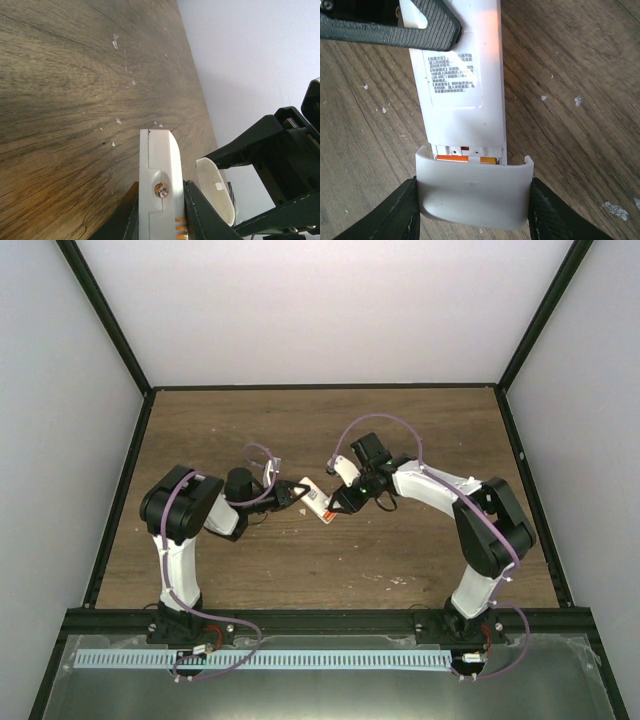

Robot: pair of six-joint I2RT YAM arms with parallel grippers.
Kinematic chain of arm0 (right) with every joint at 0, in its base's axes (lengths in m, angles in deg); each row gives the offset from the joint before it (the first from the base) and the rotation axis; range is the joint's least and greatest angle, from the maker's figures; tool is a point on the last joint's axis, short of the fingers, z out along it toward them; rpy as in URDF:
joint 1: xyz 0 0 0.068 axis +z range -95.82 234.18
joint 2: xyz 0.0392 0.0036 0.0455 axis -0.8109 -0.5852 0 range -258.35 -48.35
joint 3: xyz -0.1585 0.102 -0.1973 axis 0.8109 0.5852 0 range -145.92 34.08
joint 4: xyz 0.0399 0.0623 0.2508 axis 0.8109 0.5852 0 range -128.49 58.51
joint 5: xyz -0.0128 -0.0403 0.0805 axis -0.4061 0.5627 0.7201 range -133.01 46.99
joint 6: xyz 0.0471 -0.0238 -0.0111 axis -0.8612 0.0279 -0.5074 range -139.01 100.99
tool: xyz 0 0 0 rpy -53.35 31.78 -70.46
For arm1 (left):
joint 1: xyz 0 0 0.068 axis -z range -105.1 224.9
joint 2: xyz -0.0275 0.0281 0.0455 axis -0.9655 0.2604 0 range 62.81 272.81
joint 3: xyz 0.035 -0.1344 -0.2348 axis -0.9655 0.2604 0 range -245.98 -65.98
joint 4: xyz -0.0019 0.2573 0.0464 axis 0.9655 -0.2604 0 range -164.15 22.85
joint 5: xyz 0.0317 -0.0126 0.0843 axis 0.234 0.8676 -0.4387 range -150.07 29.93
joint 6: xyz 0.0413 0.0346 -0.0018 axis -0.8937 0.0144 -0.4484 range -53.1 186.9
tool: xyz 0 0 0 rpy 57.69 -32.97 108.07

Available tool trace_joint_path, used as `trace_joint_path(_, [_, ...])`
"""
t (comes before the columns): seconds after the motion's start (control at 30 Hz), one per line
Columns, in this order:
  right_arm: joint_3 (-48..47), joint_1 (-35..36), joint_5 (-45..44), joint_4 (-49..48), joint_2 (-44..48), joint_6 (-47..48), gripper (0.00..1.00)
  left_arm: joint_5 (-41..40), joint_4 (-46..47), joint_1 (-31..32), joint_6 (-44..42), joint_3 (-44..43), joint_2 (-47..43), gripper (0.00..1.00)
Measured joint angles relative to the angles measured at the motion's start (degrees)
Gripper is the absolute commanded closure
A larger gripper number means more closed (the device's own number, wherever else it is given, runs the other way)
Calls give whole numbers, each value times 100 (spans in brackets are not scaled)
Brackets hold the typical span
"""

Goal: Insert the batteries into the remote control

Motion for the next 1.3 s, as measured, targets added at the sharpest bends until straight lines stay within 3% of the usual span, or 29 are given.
trace_joint_path(1.3, [-116, 356, -551, 175, -592, 199, 57, -7, -160, 11, -74, -107, 0, 100])
